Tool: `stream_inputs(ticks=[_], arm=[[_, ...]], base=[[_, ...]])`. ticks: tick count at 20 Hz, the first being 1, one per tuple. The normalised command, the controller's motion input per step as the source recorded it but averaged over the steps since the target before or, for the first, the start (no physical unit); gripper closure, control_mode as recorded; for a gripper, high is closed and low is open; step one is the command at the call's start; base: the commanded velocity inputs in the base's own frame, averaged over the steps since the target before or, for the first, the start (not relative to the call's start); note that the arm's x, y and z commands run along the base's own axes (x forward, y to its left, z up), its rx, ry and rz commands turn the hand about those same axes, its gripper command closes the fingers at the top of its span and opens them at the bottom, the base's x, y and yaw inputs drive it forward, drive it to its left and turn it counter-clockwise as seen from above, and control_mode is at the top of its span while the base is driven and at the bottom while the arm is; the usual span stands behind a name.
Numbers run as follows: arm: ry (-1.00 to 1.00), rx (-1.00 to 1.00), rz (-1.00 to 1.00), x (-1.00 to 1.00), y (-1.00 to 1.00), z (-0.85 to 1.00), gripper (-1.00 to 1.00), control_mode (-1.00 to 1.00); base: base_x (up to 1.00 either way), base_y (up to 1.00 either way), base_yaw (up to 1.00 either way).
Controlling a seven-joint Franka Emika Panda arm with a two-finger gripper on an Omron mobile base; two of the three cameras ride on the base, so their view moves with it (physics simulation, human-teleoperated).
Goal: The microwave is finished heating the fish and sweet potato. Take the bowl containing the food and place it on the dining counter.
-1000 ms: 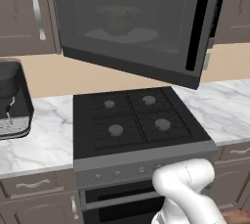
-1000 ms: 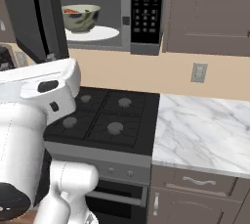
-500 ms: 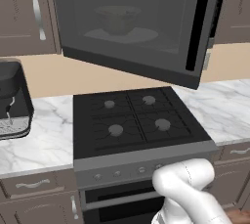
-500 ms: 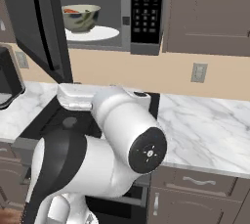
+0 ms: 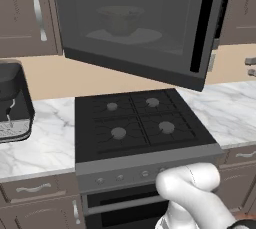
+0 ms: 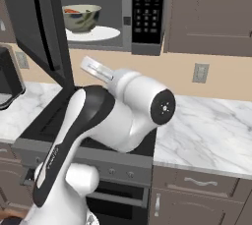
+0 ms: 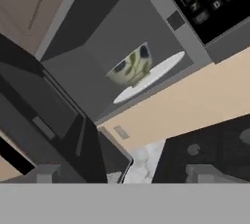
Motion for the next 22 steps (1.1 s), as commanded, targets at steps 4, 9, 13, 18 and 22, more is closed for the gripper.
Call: stream_inputs(ticks=[4,9,13,18,22], arm=[[0.18,0.12,0.04,0.67,0.16,0.00,-1.00,-1.00],[0.18,0.12,0.06,0.70,0.24,0.00,-1.00,-1.00],[0.19,0.12,0.05,0.68,0.26,0.00,-1.00,-1.00],[0.20,0.11,0.07,0.38,0.38,0.00,-1.00,-1.00],[0.18,0.09,0.07,0.11,0.58,0.00,-1.00,-1.00]], base=[[0.00,0.00,0.00],[0.00,0.00,0.00],[0.00,0.00,0.00],[0.00,0.00,0.00],[0.00,0.00,0.00]])
